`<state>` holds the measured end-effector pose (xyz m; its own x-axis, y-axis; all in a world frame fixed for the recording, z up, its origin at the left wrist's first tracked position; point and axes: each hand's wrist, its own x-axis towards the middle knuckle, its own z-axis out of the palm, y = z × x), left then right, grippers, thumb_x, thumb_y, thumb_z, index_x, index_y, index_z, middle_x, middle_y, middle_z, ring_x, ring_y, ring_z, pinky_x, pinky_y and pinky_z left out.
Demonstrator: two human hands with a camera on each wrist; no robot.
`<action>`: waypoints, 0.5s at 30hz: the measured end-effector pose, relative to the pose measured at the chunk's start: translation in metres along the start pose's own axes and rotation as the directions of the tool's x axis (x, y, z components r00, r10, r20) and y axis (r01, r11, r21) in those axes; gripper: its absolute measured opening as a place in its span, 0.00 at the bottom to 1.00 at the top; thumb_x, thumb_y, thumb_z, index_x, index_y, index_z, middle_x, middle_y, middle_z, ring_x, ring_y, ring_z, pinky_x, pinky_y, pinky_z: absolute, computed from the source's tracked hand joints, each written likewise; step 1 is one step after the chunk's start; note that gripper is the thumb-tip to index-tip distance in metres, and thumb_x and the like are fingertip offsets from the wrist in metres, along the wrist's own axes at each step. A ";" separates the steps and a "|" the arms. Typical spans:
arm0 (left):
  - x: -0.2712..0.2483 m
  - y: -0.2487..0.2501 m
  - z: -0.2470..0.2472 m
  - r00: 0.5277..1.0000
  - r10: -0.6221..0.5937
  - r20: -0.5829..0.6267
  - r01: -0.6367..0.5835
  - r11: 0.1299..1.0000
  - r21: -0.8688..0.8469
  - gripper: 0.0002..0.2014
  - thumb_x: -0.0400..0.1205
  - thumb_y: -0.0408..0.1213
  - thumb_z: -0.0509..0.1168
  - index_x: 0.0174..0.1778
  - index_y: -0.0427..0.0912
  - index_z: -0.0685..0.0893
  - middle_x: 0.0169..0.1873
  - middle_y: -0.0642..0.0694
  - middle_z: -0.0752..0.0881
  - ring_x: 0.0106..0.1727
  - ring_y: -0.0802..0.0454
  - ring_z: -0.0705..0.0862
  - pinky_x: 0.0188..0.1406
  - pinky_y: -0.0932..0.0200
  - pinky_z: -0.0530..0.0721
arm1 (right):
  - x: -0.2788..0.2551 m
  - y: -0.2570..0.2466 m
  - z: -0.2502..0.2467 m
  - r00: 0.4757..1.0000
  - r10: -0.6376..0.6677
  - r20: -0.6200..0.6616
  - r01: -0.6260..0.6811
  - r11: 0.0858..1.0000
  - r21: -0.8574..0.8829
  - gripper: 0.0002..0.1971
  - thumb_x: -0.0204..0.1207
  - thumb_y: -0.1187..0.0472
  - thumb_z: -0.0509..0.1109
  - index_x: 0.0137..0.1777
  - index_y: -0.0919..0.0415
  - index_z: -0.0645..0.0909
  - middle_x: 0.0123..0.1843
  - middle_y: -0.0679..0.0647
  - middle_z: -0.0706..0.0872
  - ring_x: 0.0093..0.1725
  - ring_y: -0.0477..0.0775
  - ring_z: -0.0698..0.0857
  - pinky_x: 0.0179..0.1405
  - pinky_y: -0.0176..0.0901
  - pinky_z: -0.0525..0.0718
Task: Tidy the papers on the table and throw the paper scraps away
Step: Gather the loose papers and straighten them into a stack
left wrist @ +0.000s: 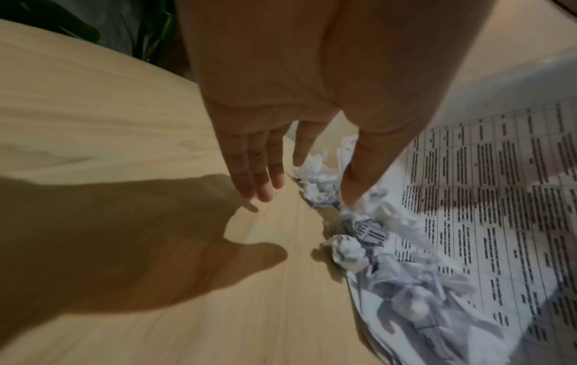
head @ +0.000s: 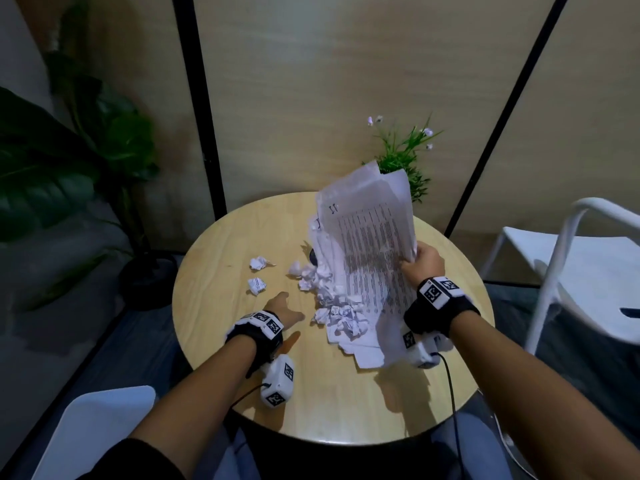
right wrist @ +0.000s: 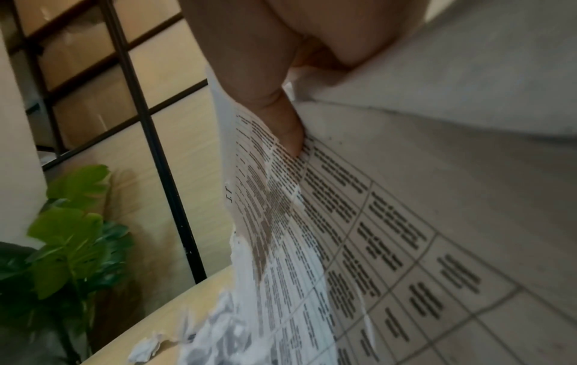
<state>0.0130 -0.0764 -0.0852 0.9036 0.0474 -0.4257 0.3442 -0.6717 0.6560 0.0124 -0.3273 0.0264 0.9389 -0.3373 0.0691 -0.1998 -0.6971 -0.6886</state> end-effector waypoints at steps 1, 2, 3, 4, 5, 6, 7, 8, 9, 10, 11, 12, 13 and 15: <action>-0.002 0.003 -0.001 1.000 0.016 -0.015 -0.017 1.000 -0.017 0.39 0.78 0.41 0.69 0.81 0.38 0.56 0.77 0.35 0.68 0.75 0.40 0.72 0.71 0.48 0.75 | 0.000 -0.004 -0.004 1.000 -0.022 -0.021 0.022 1.000 0.002 0.15 0.72 0.71 0.66 0.59 0.63 0.83 0.51 0.68 0.88 0.51 0.69 0.84 0.42 0.46 0.76; -0.003 0.005 -0.002 0.998 0.043 -0.034 -0.045 0.998 -0.039 0.38 0.78 0.40 0.69 0.81 0.38 0.57 0.76 0.34 0.70 0.74 0.40 0.73 0.71 0.48 0.75 | 0.000 -0.008 -0.007 0.999 -0.033 -0.038 0.033 0.999 0.004 0.16 0.72 0.71 0.65 0.60 0.62 0.83 0.52 0.68 0.88 0.51 0.69 0.84 0.41 0.44 0.74; -0.006 0.009 -0.004 0.997 0.063 -0.053 -0.067 0.996 -0.066 0.36 0.79 0.38 0.69 0.80 0.38 0.59 0.75 0.34 0.71 0.73 0.40 0.74 0.70 0.47 0.77 | 0.000 -0.012 -0.011 0.997 -0.046 -0.060 0.047 0.999 0.010 0.17 0.72 0.71 0.65 0.61 0.62 0.83 0.52 0.68 0.88 0.52 0.70 0.84 0.41 0.44 0.73; -0.007 0.013 -0.006 0.993 0.091 -0.078 -0.098 0.991 -0.095 0.35 0.79 0.37 0.68 0.79 0.38 0.60 0.73 0.34 0.73 0.71 0.39 0.76 0.68 0.47 0.78 | 0.001 -0.015 -0.014 0.995 -0.061 -0.081 0.063 0.998 0.024 0.17 0.72 0.71 0.65 0.61 0.62 0.83 0.52 0.68 0.88 0.52 0.70 0.84 0.41 0.43 0.72; -0.009 0.017 -0.010 0.988 0.110 -0.105 -0.123 0.984 -0.127 0.34 0.79 0.37 0.68 0.79 0.38 0.61 0.72 0.35 0.74 0.69 0.39 0.77 0.66 0.46 0.79 | 0.001 -0.018 -0.018 0.991 -0.084 -0.101 0.088 0.995 0.041 0.17 0.72 0.71 0.65 0.60 0.62 0.83 0.52 0.67 0.88 0.52 0.70 0.84 0.42 0.43 0.72; -0.011 0.021 -0.014 0.983 0.131 -0.133 -0.150 0.977 -0.153 0.33 0.79 0.37 0.68 0.79 0.39 0.62 0.71 0.36 0.75 0.68 0.39 0.78 0.65 0.47 0.80 | 0.000 -0.020 -0.021 0.988 -0.097 -0.122 0.104 0.993 0.059 0.16 0.72 0.71 0.65 0.59 0.63 0.83 0.51 0.67 0.88 0.52 0.70 0.84 0.42 0.43 0.72; -0.013 0.025 -0.018 0.976 0.149 -0.158 -0.175 0.970 -0.166 0.33 0.79 0.38 0.68 0.78 0.40 0.63 0.71 0.36 0.75 0.68 0.39 0.78 0.64 0.48 0.80 | -0.001 -0.022 -0.024 0.984 -0.105 -0.143 0.117 0.990 0.077 0.15 0.72 0.71 0.65 0.57 0.63 0.84 0.51 0.67 0.88 0.52 0.69 0.84 0.42 0.42 0.72; -0.014 0.029 -0.023 0.967 0.179 -0.184 -0.210 0.963 -0.169 0.32 0.79 0.39 0.68 0.79 0.40 0.62 0.72 0.37 0.74 0.69 0.40 0.77 0.62 0.50 0.80 | -0.002 -0.023 -0.027 0.981 -0.103 -0.165 0.120 0.988 0.101 0.14 0.72 0.71 0.65 0.56 0.63 0.84 0.50 0.67 0.88 0.52 0.68 0.84 0.43 0.41 0.72; -0.015 0.034 -0.028 0.959 0.201 -0.202 -0.237 0.956 -0.173 0.33 0.80 0.39 0.67 0.79 0.39 0.62 0.72 0.37 0.73 0.70 0.40 0.76 0.60 0.52 0.79 | -0.002 -0.024 -0.030 0.978 -0.102 -0.184 0.127 0.984 0.126 0.13 0.72 0.71 0.66 0.55 0.63 0.83 0.50 0.66 0.88 0.52 0.67 0.84 0.44 0.40 0.72; -0.016 0.037 -0.032 0.950 0.220 -0.220 -0.261 0.948 -0.181 0.33 0.80 0.40 0.67 0.79 0.39 0.61 0.73 0.37 0.72 0.72 0.41 0.75 0.59 0.54 0.78 | -0.004 -0.025 -0.032 0.975 -0.098 -0.198 0.129 0.981 0.148 0.12 0.73 0.70 0.66 0.55 0.63 0.83 0.50 0.66 0.88 0.52 0.66 0.84 0.45 0.40 0.73; -0.016 0.040 -0.037 0.943 0.234 -0.235 -0.279 0.943 -0.180 0.34 0.80 0.41 0.67 0.80 0.39 0.60 0.74 0.36 0.71 0.73 0.41 0.74 0.62 0.54 0.76 | -0.005 -0.026 -0.033 0.973 -0.097 -0.209 0.132 0.977 0.164 0.12 0.73 0.70 0.67 0.56 0.64 0.83 0.51 0.66 0.88 0.52 0.65 0.84 0.46 0.40 0.73; -0.018 0.043 -0.041 0.937 0.244 -0.250 -0.291 0.941 -0.171 0.35 0.80 0.42 0.67 0.80 0.40 0.60 0.74 0.36 0.71 0.73 0.41 0.73 0.66 0.52 0.75 | -0.006 -0.026 -0.035 0.971 -0.097 -0.218 0.138 0.974 0.178 0.12 0.73 0.70 0.67 0.56 0.64 0.83 0.51 0.65 0.88 0.52 0.65 0.84 0.46 0.39 0.73; -0.018 0.044 -0.044 0.933 0.247 -0.261 -0.296 0.941 -0.165 0.35 0.79 0.43 0.68 0.80 0.40 0.60 0.74 0.35 0.71 0.73 0.41 0.73 0.69 0.51 0.74 | -0.007 -0.026 -0.037 0.969 -0.099 -0.227 0.144 0.971 0.191 0.12 0.73 0.70 0.68 0.56 0.64 0.83 0.51 0.65 0.88 0.52 0.65 0.84 0.46 0.39 0.73; -0.018 0.045 -0.048 0.931 0.253 -0.262 -0.299 0.942 -0.152 0.37 0.78 0.45 0.69 0.80 0.41 0.59 0.74 0.36 0.72 0.73 0.41 0.73 0.71 0.49 0.74 | -0.008 -0.025 -0.040 0.965 -0.087 -0.246 0.143 0.965 0.221 0.11 0.74 0.69 0.68 0.55 0.64 0.83 0.51 0.65 0.89 0.51 0.64 0.85 0.46 0.41 0.75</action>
<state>0.0244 -0.0715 -0.0182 0.9955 0.0677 -0.0670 0.0929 -0.5348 0.8398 -0.0008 -0.3321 0.0721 0.8545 -0.4208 0.3045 0.0040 -0.5808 -0.8140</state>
